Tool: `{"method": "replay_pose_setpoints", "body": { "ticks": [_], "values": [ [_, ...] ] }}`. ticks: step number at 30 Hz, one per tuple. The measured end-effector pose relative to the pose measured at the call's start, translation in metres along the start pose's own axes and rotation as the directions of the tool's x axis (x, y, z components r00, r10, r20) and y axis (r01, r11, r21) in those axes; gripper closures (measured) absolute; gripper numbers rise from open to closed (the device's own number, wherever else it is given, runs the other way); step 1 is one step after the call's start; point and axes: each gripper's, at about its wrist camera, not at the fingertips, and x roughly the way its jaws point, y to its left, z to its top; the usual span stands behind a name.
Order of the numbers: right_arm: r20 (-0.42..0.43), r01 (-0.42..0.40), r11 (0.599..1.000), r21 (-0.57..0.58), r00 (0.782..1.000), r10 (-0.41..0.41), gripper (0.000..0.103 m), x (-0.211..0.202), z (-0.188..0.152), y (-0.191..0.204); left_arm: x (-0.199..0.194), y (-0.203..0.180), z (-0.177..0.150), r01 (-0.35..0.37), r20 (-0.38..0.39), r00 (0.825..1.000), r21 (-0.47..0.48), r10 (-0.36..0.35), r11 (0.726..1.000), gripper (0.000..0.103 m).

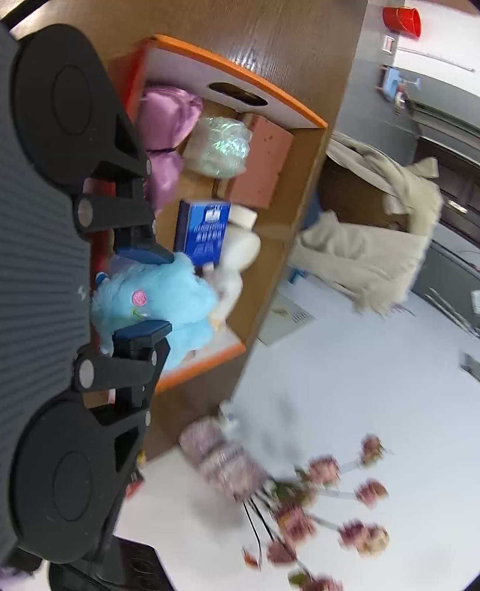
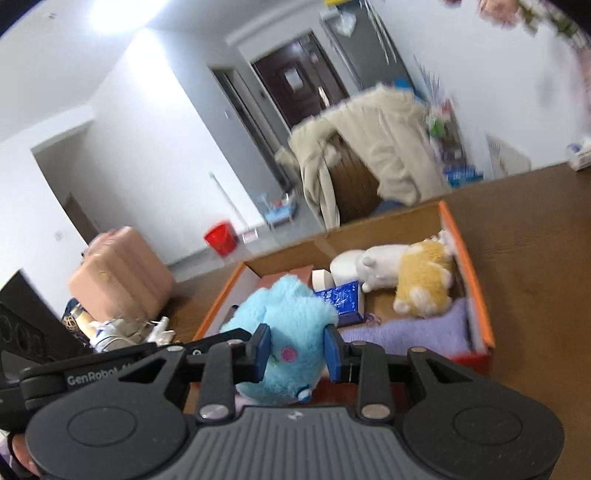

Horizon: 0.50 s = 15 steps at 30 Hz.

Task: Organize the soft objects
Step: 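Carry the light-blue plush with both grippers into the box and release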

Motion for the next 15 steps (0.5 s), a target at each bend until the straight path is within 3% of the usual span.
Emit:
{"method": "replay_pose_setpoints", "body": {
  "ticks": [5,8,15],
  "values": [
    [-0.125,0.069,0.997,0.031,0.99,-0.065,0.075,0.067,0.017,-0.014,0.04,0.023,0.007,-0.09,-0.07,0.993,0.023,0.091,0.996,0.075],
    [-0.193,0.108,0.994,0.021,0.976,-0.102,0.075,0.095,0.007,-0.015,0.049,0.034,0.001,-0.091,-0.111,0.989,0.051,0.096,0.995,0.078],
    [-0.261,0.094,0.991,0.096,0.963,-0.066,0.071,0.111,0.0,-0.024,0.041,0.039,-0.002,-0.111,-0.08,0.99,0.069,0.117,0.991,0.077]
  ]
}}
